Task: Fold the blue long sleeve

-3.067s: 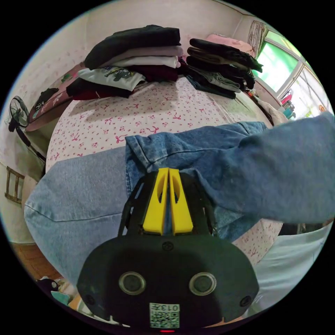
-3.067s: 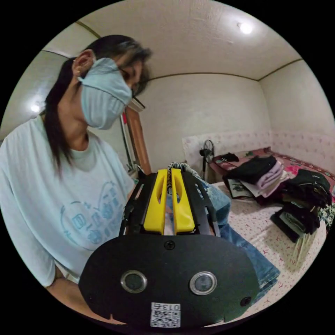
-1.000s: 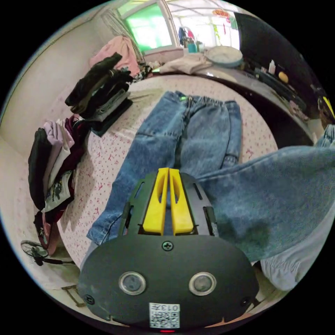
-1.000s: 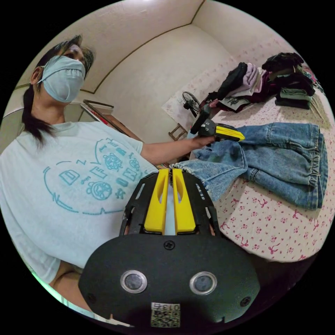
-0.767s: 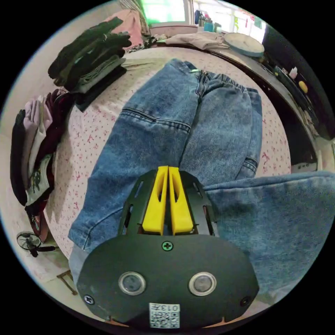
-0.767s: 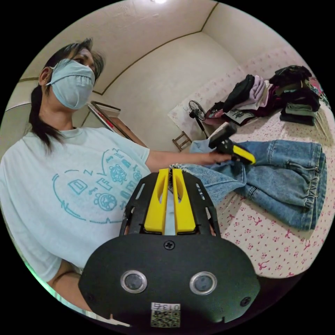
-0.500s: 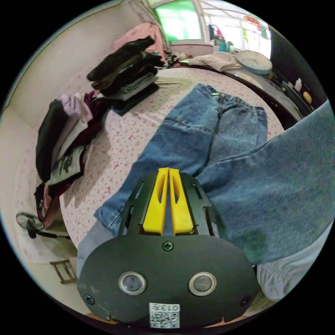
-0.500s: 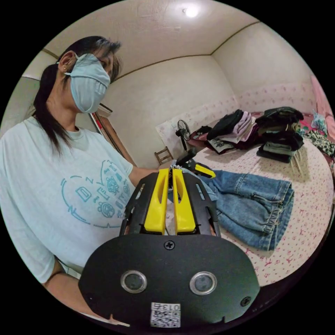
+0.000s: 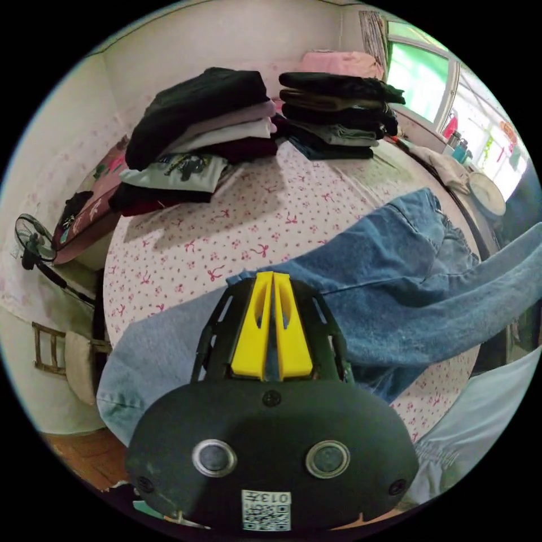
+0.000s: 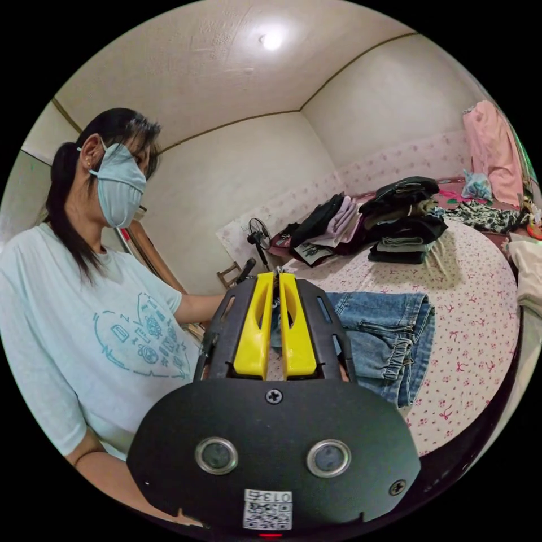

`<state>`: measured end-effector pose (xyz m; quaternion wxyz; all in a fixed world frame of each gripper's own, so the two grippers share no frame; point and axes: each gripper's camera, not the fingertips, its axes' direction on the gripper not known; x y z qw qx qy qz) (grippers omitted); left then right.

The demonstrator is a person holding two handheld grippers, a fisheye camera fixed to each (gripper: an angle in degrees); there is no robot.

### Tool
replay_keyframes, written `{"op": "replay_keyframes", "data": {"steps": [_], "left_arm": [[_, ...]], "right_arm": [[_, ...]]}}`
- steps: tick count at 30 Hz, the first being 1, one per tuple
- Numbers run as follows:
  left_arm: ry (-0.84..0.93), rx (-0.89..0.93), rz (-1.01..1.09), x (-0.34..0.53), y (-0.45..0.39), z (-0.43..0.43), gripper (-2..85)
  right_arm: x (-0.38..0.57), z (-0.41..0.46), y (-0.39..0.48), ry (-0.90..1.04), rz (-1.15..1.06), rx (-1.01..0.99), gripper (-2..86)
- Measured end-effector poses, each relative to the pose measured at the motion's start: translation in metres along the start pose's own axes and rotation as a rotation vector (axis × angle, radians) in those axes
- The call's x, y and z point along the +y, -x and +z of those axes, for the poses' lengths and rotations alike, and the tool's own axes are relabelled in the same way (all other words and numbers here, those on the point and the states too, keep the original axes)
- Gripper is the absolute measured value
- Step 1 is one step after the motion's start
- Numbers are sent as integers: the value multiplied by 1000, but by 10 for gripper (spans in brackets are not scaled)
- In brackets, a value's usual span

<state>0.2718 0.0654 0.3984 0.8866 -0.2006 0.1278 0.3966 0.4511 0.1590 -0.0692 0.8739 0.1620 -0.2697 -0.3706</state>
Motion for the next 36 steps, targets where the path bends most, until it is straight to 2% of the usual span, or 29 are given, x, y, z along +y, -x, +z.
{"op": "replay_keyframes", "data": {"steps": [2, 3, 6, 9, 10, 14, 17, 20, 22, 25, 26, 29, 31, 34, 36], "left_arm": [[201, -55, 2, -6, 9, 34, -3], [173, -24, 8, -2, 17, 40, -4], [151, 95, -144, 4, 42, 35, -4], [11, 28, 21, 4, 20, 2, -4], [-27, 68, 112, 4, 8, -10, -4], [-18, 165, 269, 8, -15, -24, -4], [56, 10, 230, 15, -14, -14, -3], [93, 22, 179, 17, -9, -7, -3], [79, 6, 63, 17, 0, -10, -3], [55, 15, -28, 19, 4, -20, -2], [48, 14, -29, 20, 2, -23, -2], [-16, 32, 5, 32, -11, -40, 0], [-100, 111, 102, 44, -35, -53, 6], [-82, 126, 249, 49, -78, -48, 28], [-60, 113, 322, 46, -104, -38, 72]], "right_arm": [[0, -1, -17, -28, 33, 43, 15], [-1, -1, -22, -30, 45, 66, 15], [-3, -3, -51, -26, 147, 217, 15], [-1, -4, -82, -57, 196, 254, 15], [0, -2, -94, -58, 201, 267, 16], [-2, 16, -145, -2, 270, 362, 16], [-4, 38, -198, 73, 351, 433, 16], [0, 64, -265, 118, 459, 476, 19], [7, 79, -307, 146, 561, 502, 21], [16, 91, -359, 156, 657, 419, 26], [18, 85, -368, 104, 671, 396, 29], [19, 60, -369, 5, 638, 455, 43], [19, 55, -363, 9, 569, 475, 52], [19, 84, -353, 153, 441, 518, 79], [24, 107, -362, 207, 455, 531, 105]]}}
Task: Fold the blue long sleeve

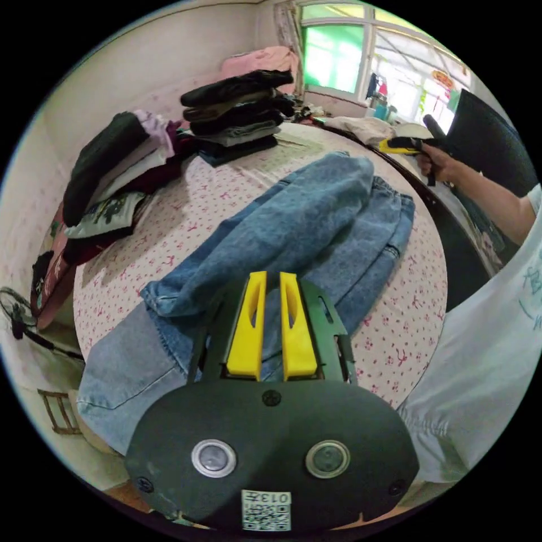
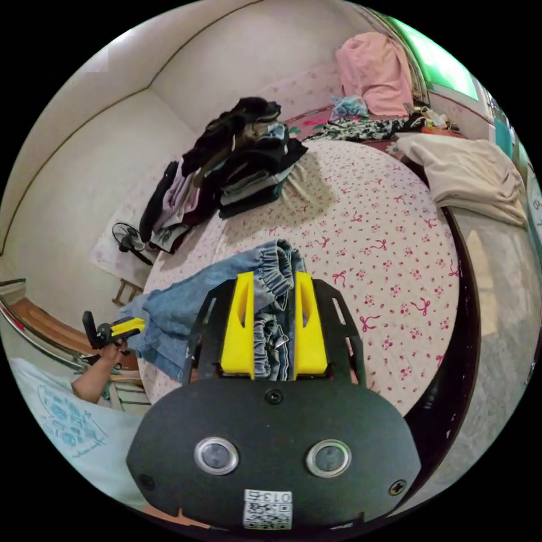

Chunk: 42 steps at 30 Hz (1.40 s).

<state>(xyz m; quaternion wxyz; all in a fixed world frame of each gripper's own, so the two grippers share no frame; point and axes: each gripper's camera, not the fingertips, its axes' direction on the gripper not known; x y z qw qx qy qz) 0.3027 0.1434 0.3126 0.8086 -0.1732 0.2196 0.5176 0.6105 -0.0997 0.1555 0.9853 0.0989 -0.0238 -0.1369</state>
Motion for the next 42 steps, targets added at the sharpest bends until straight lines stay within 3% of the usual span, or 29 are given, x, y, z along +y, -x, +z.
{"op": "replay_keyframes", "data": {"steps": [5, 8, 13, 17, 20, 23, 27, 32, 38, 42], "left_arm": [[165, -171, 148, -29, -24, 45, 57], [225, -116, 180, -40, -12, 43, 19], [163, -106, 311, -37, -6, 8, 5], [217, -49, 313, -30, 0, 29, 3], [242, 1, 243, -23, 10, 37, 2], [142, 36, 147, -11, 31, 6, 0], [8, -53, -142, 7, 92, -17, -1], [201, -161, -262, -5, 136, 30, 0], [227, -142, -403, -1, 179, 67, -1], [183, -66, -482, 11, 202, 67, -2]], "right_arm": [[-15, 72, -13, 132, 120, -21, 92], [-25, 73, -5, 134, 105, 5, 48], [-21, 43, 21, 53, -19, 11, 26], [4, 71, 8, 128, 87, 38, 25], [16, 87, -3, 152, 154, 40, 28], [11, 66, 3, 51, 128, 120, 36], [-18, 71, 34, 25, -1, 155, 48], [-68, 156, 99, 143, -213, 238, 64], [-71, 250, 125, 330, -394, 451, 13], [-68, 245, 116, 259, -337, 352, 3]]}}
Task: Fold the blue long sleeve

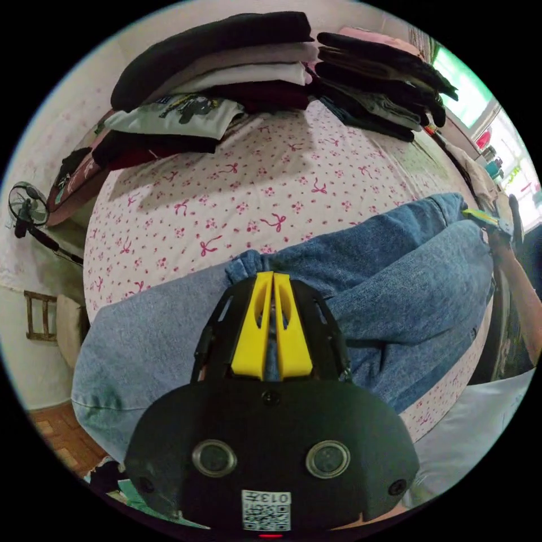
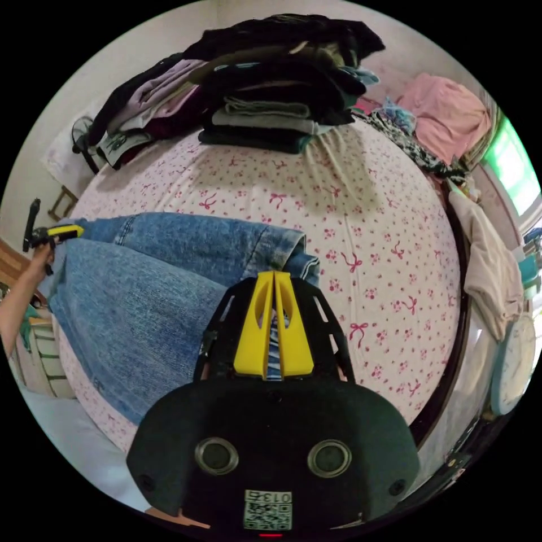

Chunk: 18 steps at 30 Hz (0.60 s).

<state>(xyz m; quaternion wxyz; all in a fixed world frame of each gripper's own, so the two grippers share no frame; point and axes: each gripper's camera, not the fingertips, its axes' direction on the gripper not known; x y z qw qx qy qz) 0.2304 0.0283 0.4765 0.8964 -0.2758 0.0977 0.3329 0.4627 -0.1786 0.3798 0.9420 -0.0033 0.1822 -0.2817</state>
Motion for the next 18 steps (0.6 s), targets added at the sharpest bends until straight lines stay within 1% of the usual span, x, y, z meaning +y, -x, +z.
{"op": "replay_keyframes", "data": {"steps": [2, 4, 6, 9, 10, 12, 14, 15, 16, 17, 18], "left_arm": [[-44, 50, -82, 4, 12, -3, 0], [-151, 75, -141, 14, 22, -16, 5], [-184, 75, -172, 20, 29, -25, 15], [-218, 133, -252, 36, 46, -34, 73], [-202, 159, -292, 40, 53, -32, 98], [-188, 210, -314, 42, 59, -27, 108], [-151, 232, -309, 37, 59, -18, 102], [-111, 224, -294, 31, 55, -11, 73], [-69, 186, -270, 24, 49, -5, 47], [-55, 157, -260, 21, 46, -3, 36], [-42, 108, -233, 17, 40, -2, 22]], "right_arm": [[-1, 1, -3, 5, 30, -40, 2], [-1, 1, -5, 26, 62, -19, 3], [2, -7, -4, -5, 80, -16, 6], [6, -27, 0, -112, 83, 18, 27], [5, -32, 0, -143, 94, 13, 44], [0, -34, -2, -158, 110, -12, 70], [-9, -25, -4, -122, 136, -51, 84], [-11, -20, -4, -100, 140, -66, 84], [-14, -6, -2, -32, 131, -92, 74], [-15, 7, 1, 34, 119, -75, 62], [-15, 10, 4, 39, 110, -58, 55]]}}
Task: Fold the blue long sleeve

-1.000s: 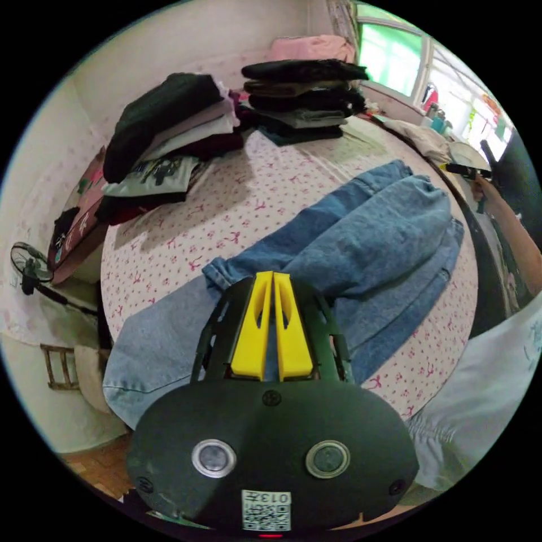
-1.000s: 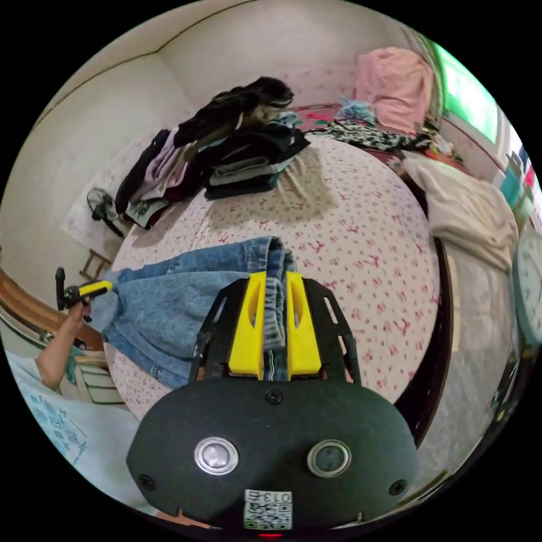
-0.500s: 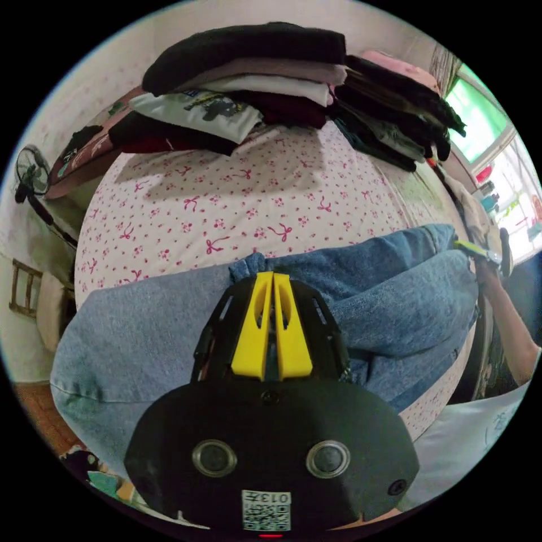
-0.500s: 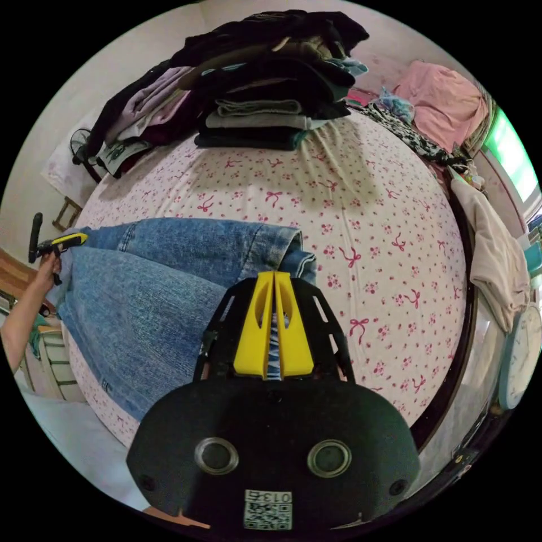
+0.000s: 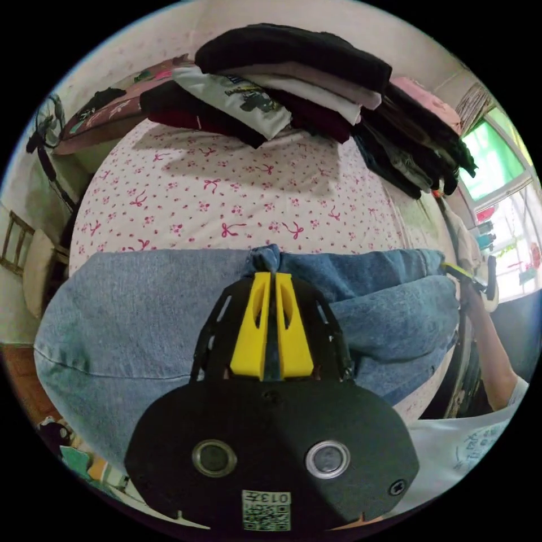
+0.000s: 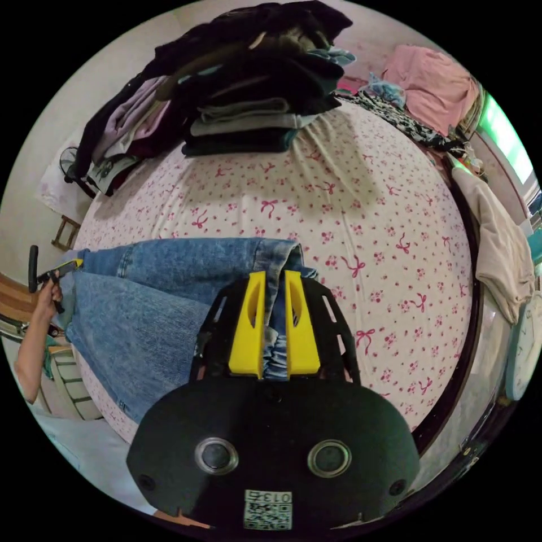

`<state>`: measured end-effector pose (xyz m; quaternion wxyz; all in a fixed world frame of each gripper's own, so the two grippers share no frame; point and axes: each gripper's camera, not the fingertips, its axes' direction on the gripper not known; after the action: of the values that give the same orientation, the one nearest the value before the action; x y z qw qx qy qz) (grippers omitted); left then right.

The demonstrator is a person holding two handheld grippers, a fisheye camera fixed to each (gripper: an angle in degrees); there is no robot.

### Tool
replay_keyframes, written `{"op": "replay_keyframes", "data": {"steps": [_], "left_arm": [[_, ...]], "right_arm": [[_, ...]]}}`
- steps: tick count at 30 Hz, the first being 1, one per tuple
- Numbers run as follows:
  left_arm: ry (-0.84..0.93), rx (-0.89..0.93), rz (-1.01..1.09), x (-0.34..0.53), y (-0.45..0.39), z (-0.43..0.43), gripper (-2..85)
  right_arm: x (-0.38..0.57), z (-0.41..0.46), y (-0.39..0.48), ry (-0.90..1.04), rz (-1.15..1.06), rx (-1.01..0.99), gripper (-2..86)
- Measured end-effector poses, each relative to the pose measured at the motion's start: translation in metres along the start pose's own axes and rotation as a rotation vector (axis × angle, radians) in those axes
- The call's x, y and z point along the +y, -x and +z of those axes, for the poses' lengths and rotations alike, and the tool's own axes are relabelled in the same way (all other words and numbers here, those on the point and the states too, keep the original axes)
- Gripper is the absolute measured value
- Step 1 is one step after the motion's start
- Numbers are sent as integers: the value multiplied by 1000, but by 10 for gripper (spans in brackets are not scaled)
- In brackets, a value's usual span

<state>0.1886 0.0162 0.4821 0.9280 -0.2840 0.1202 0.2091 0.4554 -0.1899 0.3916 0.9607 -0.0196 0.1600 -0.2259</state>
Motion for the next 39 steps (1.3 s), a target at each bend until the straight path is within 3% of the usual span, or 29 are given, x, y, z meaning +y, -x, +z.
{"op": "replay_keyframes", "data": {"steps": [5, 10, 15, 19, 23, 26, 30, 33, 35, 39], "left_arm": [[-88, -66, 74, -6, -12, -24, 6], [-133, 14, 48, -14, 2, -19, 4], [-119, 176, -146, -5, 27, 13, 10], [-131, 201, -117, 4, 21, -2, 36], [-225, 244, -130, 31, 13, -31, 75], [-234, 261, -32, 57, -19, -44, 81], [-177, 251, 273, 87, -110, -40, 85], [-130, 105, 462, 101, -181, -20, 47], [-89, 7, 472, 102, -204, 0, 33], [-155, 159, 475, 105, -235, -18, 58]], "right_arm": [[13, -16, 2, -50, -47, 31, 23], [38, -32, -9, -135, 9, 4, 20], [39, -8, -26, -57, 60, -42, 27], [48, -24, -41, -21, 61, -94, 42], [94, -66, -54, -148, 75, -69, 69], [137, -86, -61, -212, 123, -99, 74], [176, -86, -54, -200, 113, -98, 77], [189, -67, -52, -151, 125, -67, 74], [193, -59, -66, -121, 196, -121, 73], [203, -83, -78, -153, 206, -125, 74]]}}
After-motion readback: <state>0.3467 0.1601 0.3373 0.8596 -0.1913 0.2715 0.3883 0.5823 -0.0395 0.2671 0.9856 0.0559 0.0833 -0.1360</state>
